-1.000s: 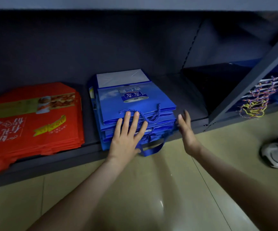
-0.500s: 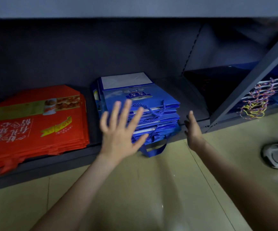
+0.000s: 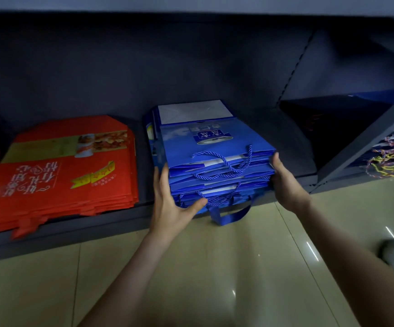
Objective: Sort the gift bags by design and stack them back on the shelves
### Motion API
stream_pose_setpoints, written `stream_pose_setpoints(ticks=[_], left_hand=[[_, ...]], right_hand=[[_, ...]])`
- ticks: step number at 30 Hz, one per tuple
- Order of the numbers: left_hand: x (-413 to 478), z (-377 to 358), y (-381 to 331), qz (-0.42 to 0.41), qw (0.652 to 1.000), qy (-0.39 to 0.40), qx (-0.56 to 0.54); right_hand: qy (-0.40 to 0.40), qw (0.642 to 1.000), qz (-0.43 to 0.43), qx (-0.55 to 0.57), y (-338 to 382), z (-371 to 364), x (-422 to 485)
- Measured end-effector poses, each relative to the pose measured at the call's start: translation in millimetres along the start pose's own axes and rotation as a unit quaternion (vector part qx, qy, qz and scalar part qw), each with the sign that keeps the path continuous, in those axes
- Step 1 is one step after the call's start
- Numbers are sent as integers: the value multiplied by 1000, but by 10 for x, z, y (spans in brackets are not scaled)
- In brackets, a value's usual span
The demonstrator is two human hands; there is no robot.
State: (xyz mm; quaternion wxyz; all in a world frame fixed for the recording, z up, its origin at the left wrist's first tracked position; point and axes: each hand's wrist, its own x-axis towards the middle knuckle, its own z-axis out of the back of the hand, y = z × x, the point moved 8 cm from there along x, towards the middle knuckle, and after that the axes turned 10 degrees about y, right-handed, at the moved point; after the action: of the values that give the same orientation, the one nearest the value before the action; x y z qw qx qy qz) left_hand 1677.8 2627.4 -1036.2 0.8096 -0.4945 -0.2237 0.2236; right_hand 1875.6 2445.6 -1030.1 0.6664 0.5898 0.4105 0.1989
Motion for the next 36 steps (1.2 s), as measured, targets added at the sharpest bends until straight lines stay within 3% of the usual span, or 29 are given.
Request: stream_pose_setpoints(ticks=[10,14,17,19,22,25,30,34,36], left_hand=[[64,-122,-113,-24,996,75,47],[37,22,-267,-55,992,20,112],[41,-5,-658,-155,938,-53,307],[86,-181,-945,-205,884,-39,418],[158,-492,-1086,-255,819,-5,515],[216,-624,-860,-248,769,2,589],[227,-555,-707,-276,746,-61,603],[139,-642,-702,-292,720,-88,624],[-26,-708,-650,-320,705,-96,626]], right_hand=[[-5,999,18,45,-79,-49,-56],[-25,996,21,81,-120,46,-31],[-134,989,48,-48,-35,184,-98],[-182,962,101,-176,122,210,-172],[-125,961,157,-191,235,141,-186],[-80,971,126,-185,180,80,-155],[-137,949,132,-250,159,-39,-170],[-128,956,126,-230,25,3,-205],[-158,932,150,-290,-75,17,-285]])
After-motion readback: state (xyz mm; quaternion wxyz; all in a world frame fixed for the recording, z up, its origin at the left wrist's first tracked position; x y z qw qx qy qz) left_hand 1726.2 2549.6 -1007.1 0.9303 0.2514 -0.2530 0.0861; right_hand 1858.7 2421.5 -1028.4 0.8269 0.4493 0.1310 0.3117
